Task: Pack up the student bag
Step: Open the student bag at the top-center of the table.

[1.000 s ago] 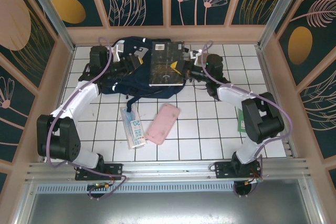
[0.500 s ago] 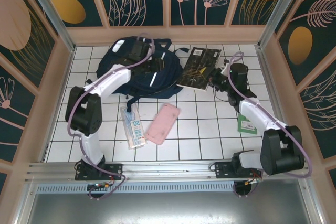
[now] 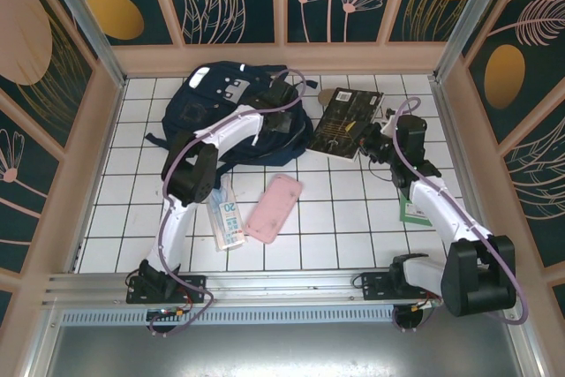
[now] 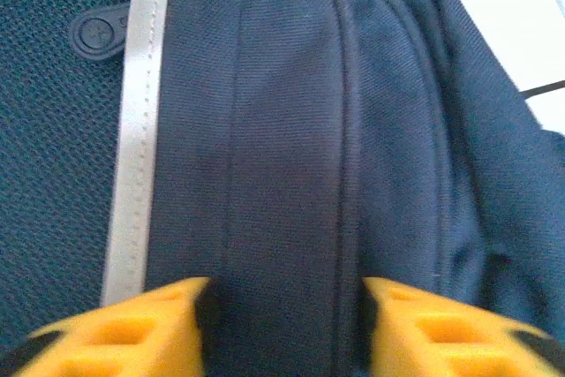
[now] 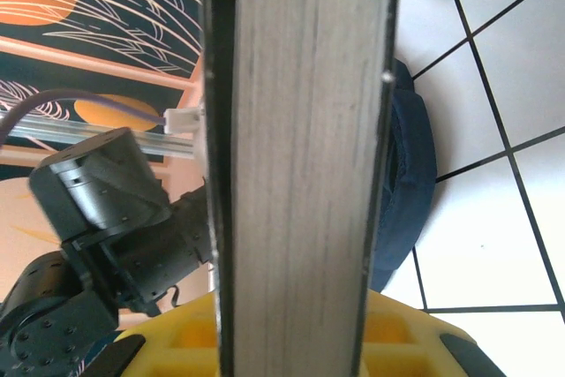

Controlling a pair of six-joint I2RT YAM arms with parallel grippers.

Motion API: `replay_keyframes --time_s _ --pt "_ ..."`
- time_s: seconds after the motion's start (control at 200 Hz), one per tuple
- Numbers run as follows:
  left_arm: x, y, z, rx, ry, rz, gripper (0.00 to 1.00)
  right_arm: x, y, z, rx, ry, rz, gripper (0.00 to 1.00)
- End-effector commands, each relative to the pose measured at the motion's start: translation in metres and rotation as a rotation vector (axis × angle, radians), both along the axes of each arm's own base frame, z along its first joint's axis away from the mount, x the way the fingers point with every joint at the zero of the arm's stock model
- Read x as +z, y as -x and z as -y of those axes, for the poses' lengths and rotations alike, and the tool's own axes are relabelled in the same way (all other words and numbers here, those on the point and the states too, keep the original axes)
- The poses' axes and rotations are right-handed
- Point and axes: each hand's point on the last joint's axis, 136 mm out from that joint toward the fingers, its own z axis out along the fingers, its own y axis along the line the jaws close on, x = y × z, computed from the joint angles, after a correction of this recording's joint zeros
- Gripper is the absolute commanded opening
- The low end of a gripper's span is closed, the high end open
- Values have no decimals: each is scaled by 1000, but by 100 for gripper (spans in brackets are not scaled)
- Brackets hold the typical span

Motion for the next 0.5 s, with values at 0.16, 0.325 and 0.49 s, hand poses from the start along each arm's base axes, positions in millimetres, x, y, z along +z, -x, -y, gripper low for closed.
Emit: replay_keyframes --time_s 0.16,0.325,0.49 --pt "13 -8 -18 54 -130 46 0 22 -3 3 -5 -5 102 0" --pt "80 -9 -15 65 -34 141 0 16 -8 -3 7 -50 110 0" --pt "151 -5 -17 57 47 243 0 17 -14 -18 32 -82 147 0"
